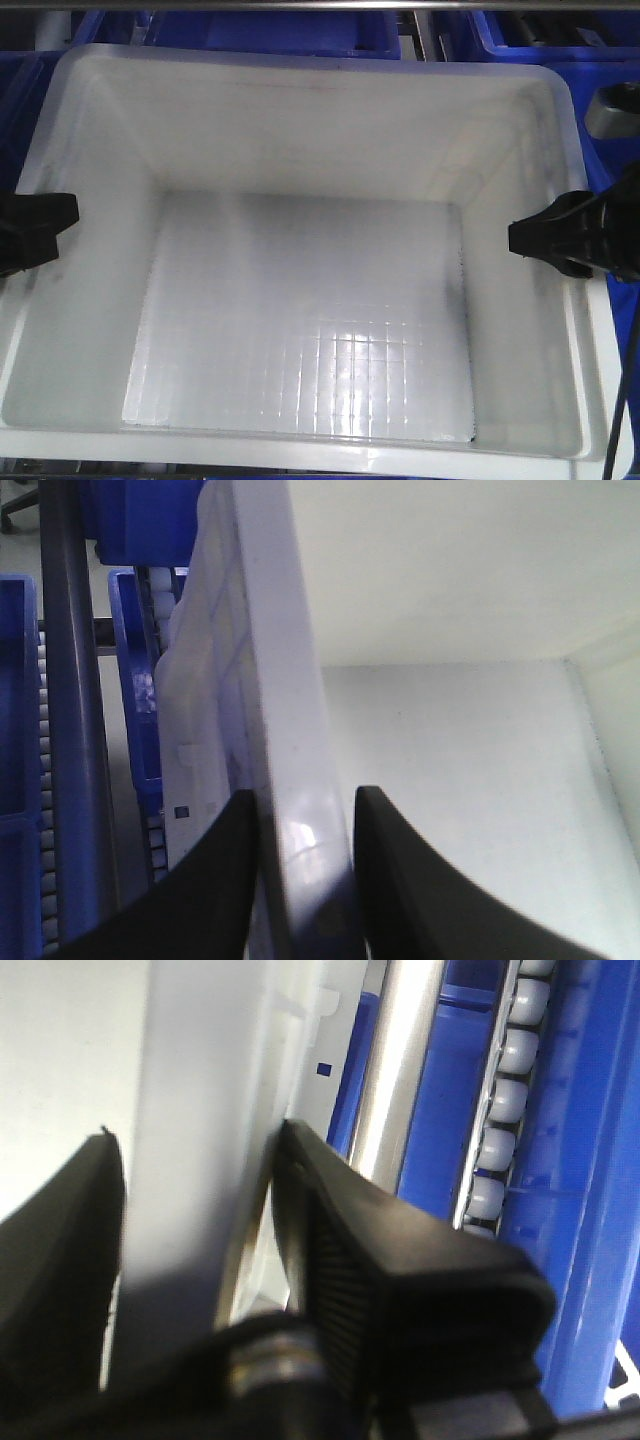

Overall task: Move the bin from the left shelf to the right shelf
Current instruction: 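Hold the white tote level with both grippers while aligning with the shelf slot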

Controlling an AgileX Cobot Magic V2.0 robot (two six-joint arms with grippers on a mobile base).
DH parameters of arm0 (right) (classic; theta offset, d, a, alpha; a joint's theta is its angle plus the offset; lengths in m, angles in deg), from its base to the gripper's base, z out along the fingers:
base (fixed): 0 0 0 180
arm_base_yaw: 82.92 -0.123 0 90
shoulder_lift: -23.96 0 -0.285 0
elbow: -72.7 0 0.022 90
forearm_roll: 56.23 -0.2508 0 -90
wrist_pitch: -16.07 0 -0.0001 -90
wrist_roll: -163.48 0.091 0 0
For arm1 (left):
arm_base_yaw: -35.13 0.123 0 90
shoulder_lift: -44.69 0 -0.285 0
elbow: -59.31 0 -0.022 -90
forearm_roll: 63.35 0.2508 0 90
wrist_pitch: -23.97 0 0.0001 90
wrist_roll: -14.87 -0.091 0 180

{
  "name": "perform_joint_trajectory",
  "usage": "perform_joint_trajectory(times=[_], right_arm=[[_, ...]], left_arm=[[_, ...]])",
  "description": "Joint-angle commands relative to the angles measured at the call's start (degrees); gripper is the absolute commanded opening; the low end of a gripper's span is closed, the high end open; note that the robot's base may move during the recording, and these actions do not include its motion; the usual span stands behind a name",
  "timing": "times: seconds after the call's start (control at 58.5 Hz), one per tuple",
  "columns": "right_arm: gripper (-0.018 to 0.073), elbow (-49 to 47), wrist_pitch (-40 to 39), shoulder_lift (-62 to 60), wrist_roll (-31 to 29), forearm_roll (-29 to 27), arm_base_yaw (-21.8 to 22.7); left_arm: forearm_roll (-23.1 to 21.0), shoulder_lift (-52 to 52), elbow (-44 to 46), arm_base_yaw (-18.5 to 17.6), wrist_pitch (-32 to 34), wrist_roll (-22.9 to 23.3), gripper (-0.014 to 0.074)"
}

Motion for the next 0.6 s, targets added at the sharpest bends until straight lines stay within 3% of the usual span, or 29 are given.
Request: perform_joint_trajectory(times=[0.0,0.581], right_arm=[[-0.0004,-2.5,-6.2,-1.5,-2.2,-5.4,-0.3],[-0.0004,-2.5,-6.2,-1.5,-2.2,-5.4,-0.3]], left_arm=[[-3.7,0.7,2.7,-0.8,6.1,-0.9,-0.0006],[-3.7,0.7,2.7,-0.8,6.1,-0.9,-0.0006]])
